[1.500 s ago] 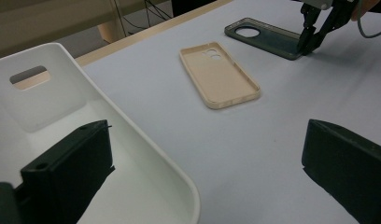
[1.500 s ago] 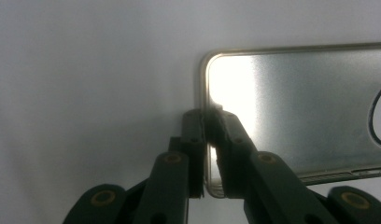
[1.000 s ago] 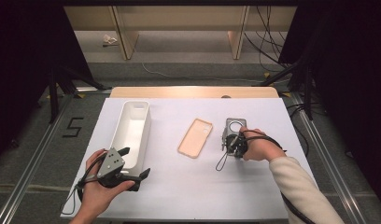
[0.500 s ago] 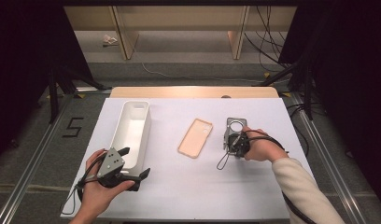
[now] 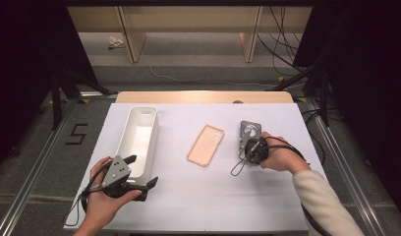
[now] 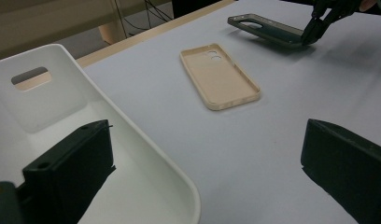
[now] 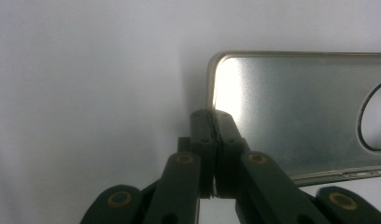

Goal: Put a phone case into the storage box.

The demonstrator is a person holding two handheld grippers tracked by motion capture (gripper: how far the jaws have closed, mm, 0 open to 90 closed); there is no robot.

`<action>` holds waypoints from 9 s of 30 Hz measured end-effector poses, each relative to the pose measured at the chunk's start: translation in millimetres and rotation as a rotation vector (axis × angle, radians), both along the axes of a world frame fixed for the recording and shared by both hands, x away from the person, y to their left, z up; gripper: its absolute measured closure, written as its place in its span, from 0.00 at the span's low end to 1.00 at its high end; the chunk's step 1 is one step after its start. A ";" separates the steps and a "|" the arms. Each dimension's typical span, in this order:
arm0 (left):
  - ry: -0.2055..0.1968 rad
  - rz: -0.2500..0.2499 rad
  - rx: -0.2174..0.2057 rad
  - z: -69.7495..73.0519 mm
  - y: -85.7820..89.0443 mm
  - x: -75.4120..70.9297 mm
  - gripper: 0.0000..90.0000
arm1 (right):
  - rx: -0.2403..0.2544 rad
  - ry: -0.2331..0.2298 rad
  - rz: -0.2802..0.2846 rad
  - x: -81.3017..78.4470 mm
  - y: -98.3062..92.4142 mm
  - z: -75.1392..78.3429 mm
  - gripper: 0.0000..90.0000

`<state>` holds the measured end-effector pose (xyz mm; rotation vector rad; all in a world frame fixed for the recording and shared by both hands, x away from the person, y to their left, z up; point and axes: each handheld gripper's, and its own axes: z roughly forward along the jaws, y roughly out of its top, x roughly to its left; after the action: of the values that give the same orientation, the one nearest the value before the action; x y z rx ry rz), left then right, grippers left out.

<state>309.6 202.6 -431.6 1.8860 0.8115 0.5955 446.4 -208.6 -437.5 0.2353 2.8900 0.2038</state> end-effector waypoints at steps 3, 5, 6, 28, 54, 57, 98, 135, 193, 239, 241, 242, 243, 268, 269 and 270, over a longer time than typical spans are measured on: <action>-0.002 0.001 -0.001 0.2 0.2 0.1 0.02 | 0.023 -0.010 -0.011 -2.1 -2.5 3.4 0.99; -0.002 0.000 0.000 0.2 0.1 0.0 0.02 | 0.041 -0.018 -0.011 -3.6 -4.2 5.2 0.99; -0.002 -0.001 0.001 0.2 0.0 -0.1 0.02 | 0.050 -0.020 -0.017 -4.5 -4.8 6.3 0.99; -0.006 0.002 0.000 0.8 0.0 -0.6 0.02 | 0.264 -0.040 -0.034 -17.5 -18.1 18.5 0.99; -0.004 -0.003 0.000 0.5 -0.4 -0.4 0.03 | 0.589 -0.036 -0.011 -37.2 -25.5 13.3 0.99; -0.001 -0.003 -0.003 0.2 -0.3 -0.2 0.03 | 0.624 -0.023 -0.022 -41.9 -25.3 12.3 0.99; 0.150 -0.055 -0.013 50.6 -83.6 68.7 0.11 | 0.745 -0.043 0.160 -84.4 15.8 14.0 0.99; 0.364 -0.074 -0.007 50.3 -150.8 136.0 0.18 | 0.516 -0.087 0.231 -88.7 35.5 8.7 0.99; 0.556 0.011 -0.177 47.9 -167.2 149.3 0.92 | 0.443 -0.108 0.244 -88.5 44.4 0.5 0.96; 0.247 -0.013 -0.223 84.5 -100.6 132.2 0.92 | 0.869 -0.227 -0.305 -67.1 -19.0 11.9 0.19; 0.243 -0.015 -0.223 86.1 -98.9 131.9 0.92 | 0.869 -0.229 -0.308 -66.9 -21.0 12.2 0.19; 0.243 -0.014 -0.226 86.9 -98.0 132.0 0.92 | 0.874 -0.228 -0.313 -66.7 -21.9 12.3 0.19; 0.242 -0.013 -0.228 87.6 -96.9 132.2 0.92 | 0.880 -0.232 -0.316 -66.5 -22.7 12.3 0.19; 0.195 0.025 -0.220 99.5 -61.2 131.8 0.92 | 0.901 -0.257 -0.384 -69.7 -40.9 14.5 0.19; 0.194 0.026 -0.224 99.8 -59.9 131.9 0.92 | 0.899 -0.257 -0.386 -69.8 -41.1 14.5 0.19; 0.193 0.025 -0.227 100.2 -58.7 132.0 0.92 | 0.898 -0.257 -0.386 -69.7 -41.2 14.5 0.19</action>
<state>441.5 143.9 -331.3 1.7435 0.9858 0.3232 376.6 -249.8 -423.1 0.8223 2.2464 1.3230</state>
